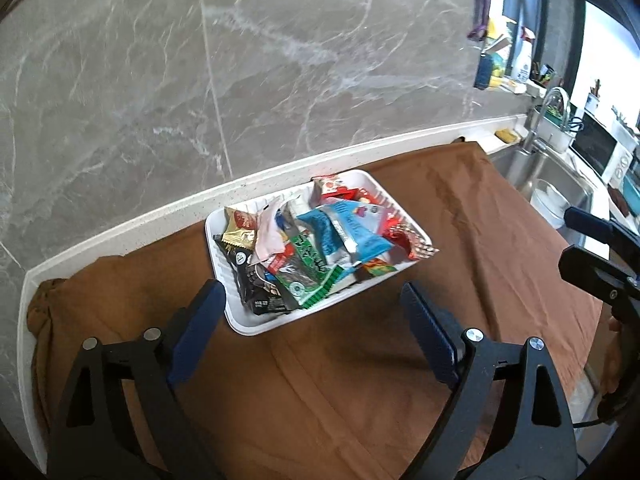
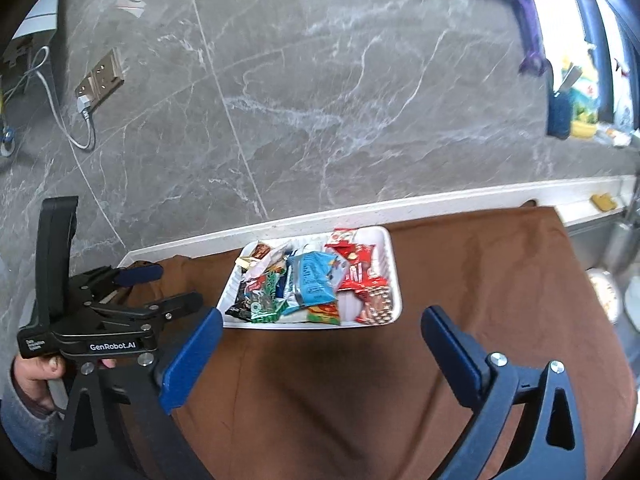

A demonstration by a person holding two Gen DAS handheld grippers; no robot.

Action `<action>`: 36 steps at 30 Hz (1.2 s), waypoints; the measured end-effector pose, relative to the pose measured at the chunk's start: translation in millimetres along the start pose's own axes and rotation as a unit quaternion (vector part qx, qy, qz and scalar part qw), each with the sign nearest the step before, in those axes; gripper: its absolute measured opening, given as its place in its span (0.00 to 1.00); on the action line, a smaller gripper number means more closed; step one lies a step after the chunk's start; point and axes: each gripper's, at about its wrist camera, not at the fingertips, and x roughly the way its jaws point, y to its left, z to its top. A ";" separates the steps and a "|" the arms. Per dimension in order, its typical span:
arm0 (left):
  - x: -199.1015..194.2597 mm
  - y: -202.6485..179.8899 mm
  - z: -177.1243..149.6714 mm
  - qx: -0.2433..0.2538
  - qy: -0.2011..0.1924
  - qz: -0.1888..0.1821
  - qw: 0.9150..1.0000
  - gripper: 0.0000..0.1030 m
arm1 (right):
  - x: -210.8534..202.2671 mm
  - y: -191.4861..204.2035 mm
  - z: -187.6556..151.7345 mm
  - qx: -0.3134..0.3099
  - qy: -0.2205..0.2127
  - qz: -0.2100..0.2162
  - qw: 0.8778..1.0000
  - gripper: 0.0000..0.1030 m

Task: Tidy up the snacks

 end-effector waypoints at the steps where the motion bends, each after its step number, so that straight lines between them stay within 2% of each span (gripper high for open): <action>1: -2.3 -2.3 0.6 0.002 -0.003 0.000 1.000 0.87 | -5.6 0.1 -0.8 -0.001 -0.005 -0.003 1.000 1.00; 7: -28.2 -22.1 -5.1 0.011 -0.019 -0.003 1.000 0.87 | -38.3 1.3 -5.9 -0.007 -0.030 -0.022 0.999 1.00; 21: -63.8 -49.4 -19.9 0.022 -0.037 -0.005 0.999 0.87 | -80.0 0.3 -16.9 0.000 -0.047 -0.033 0.998 1.00; 36: -83.4 -60.6 -19.3 0.039 -0.052 -0.009 0.998 0.87 | -102.8 -6.4 -24.7 0.007 -0.057 -0.038 0.998 1.00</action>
